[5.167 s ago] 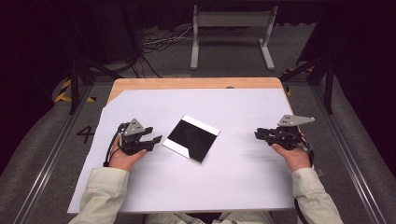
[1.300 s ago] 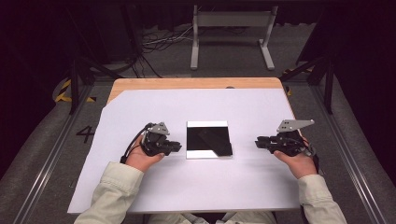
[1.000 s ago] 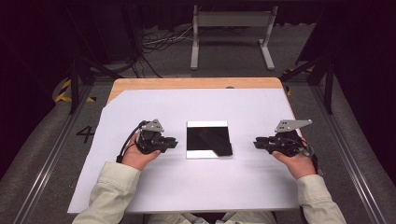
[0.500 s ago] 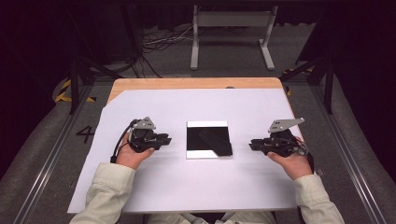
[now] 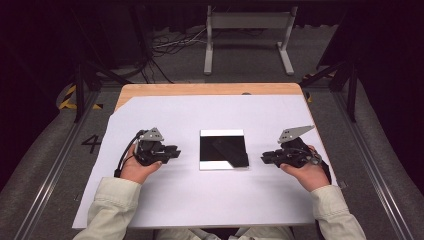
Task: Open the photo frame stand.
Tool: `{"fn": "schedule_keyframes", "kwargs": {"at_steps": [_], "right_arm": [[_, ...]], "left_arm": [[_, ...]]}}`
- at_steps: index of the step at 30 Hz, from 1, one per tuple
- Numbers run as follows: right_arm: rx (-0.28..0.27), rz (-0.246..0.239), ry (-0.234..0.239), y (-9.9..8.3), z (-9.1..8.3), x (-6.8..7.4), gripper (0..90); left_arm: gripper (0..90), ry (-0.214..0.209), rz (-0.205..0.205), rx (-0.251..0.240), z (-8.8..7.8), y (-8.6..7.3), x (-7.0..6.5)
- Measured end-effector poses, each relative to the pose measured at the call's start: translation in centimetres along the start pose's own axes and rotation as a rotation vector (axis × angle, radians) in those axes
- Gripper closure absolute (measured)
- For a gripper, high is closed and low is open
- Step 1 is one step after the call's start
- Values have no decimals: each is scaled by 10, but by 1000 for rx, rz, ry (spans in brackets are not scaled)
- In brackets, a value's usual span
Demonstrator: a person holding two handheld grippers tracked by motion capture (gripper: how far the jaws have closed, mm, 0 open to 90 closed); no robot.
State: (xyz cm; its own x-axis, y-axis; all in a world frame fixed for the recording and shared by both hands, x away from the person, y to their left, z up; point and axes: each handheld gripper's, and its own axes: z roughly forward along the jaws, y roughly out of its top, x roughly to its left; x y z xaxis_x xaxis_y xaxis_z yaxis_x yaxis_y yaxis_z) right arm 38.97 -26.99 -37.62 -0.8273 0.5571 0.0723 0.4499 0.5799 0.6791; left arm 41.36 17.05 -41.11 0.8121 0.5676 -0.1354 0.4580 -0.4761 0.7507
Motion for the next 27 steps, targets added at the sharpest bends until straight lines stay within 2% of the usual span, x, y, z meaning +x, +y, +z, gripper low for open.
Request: {"fn": "schedule_keyframes", "kwargs": {"at_steps": [1,3,5,16,27], "right_arm": [[18,-11,16,2,5,1,782],[30,-20,24,4,9,1,782],[47,-30,30,6,13,0,782],[121,-47,57,7,31,1,784],[184,-53,53,4,45,3,791]], "left_arm": [[718,1,-4,-2,-2,-2,0],[717,6,3,2,-4,-4,1],[715,5,-10,2,-6,-7,0],[710,12,-17,-2,-10,-12,1],[703,5,-18,6,-8,-12,0]]}}
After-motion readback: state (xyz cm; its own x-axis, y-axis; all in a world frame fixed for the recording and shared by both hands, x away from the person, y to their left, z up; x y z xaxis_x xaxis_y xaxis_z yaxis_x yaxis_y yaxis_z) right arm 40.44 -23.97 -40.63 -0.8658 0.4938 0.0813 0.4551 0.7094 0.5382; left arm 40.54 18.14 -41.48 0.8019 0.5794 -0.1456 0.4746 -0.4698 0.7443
